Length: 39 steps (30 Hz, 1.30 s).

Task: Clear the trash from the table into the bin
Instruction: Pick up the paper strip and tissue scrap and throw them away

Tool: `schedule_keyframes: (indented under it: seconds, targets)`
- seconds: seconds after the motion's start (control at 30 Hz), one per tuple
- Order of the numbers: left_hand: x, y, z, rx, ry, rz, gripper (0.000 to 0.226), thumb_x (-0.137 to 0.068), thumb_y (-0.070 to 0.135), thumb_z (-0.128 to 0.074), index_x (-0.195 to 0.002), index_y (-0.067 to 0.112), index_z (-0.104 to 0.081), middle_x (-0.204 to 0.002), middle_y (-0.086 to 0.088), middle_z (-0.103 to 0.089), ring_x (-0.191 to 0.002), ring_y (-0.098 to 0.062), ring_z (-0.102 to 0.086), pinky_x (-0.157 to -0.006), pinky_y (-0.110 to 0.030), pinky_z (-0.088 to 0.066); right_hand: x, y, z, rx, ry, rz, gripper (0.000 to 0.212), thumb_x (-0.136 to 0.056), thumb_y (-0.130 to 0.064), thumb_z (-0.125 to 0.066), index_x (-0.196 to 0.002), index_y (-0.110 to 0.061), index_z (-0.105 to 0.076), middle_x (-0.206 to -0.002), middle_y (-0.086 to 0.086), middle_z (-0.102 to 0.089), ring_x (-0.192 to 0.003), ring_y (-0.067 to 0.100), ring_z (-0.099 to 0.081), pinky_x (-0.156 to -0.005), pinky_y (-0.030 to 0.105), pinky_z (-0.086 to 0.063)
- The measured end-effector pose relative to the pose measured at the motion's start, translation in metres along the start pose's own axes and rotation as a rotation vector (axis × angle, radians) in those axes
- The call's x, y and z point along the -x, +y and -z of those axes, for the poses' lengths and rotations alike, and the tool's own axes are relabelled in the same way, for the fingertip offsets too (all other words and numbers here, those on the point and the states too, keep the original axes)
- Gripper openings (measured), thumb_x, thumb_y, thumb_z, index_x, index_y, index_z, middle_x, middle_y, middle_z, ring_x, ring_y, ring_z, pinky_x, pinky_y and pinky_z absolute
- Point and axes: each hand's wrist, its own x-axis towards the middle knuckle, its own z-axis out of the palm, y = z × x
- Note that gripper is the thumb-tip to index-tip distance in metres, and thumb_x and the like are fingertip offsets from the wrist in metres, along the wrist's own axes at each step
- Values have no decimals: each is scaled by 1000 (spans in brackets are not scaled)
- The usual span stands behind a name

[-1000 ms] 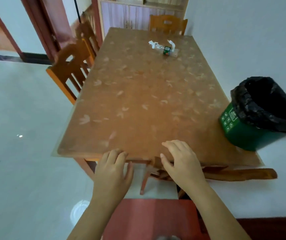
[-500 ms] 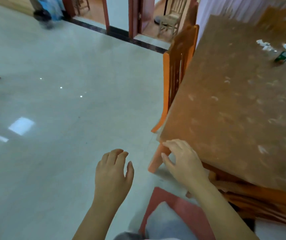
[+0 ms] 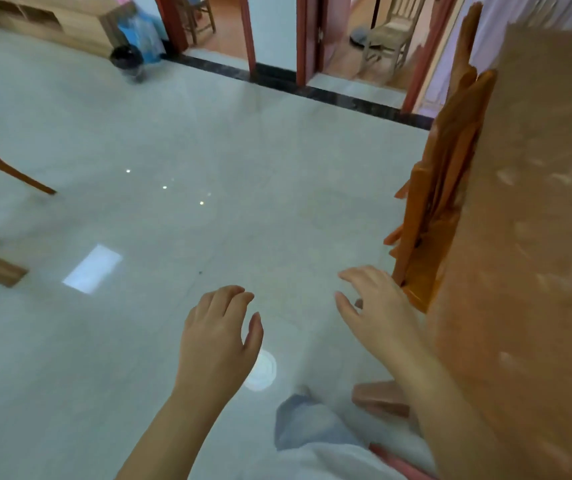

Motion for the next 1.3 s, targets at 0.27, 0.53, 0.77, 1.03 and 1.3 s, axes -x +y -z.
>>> schedule_keyframes:
  seconds: [0.27,0.53,0.77,1.03,1.3]
  targets:
    - [-147,-34,-21,51,21,-2,36,-81,27,-44,-93,2,-67,-95,-13,-67,-83,-33,-62,-70,-38,-49,-136,3,-6,68,6,-41,25,-83,-22,-58,-104,-9,-62,-105,9,-65,-98,29,-57,-84,39,-45]
    - [-325,-74,-64,160,-28,-130,34,-81,25,-45,-92,3,-67,-94,-12,-68,-82,-31,-62,-69,-35,-49,-290,8,-33,105,107,-126,27,-78,-23,-54,-99,-8,-63,-97,8,-66,-90,28,-60,-76,36,-48]
    - [-492,-106,-79,204,-54,-258,33,-82,25,-45,-94,3,-67,-95,-11,-68,-83,-29,-62,-72,-34,-48,-446,-2,-35,132,185,-187,28,-79,-23,-53,-100,-7,-63,-97,9,-66,-91,27,-59,-78,34,-45]
    - [-653,-80,-133,248,-138,-397,35,-82,25,-44,-95,2,-66,-95,-12,-67,-83,-29,-62,-73,-34,-48,-553,71,-19,184,234,-395,25,-81,-19,-63,-102,-6,-63,-99,12,-67,-92,26,-60,-79,30,-43]
    - [-830,22,-209,249,-198,-553,36,-82,27,-42,-95,3,-67,-95,-12,-68,-84,-29,-63,-73,-36,-50,-685,184,35,234,386,-495,23,-79,-17,-67,-98,-4,-65,-94,14,-69,-87,29,-63,-76,32,-44]
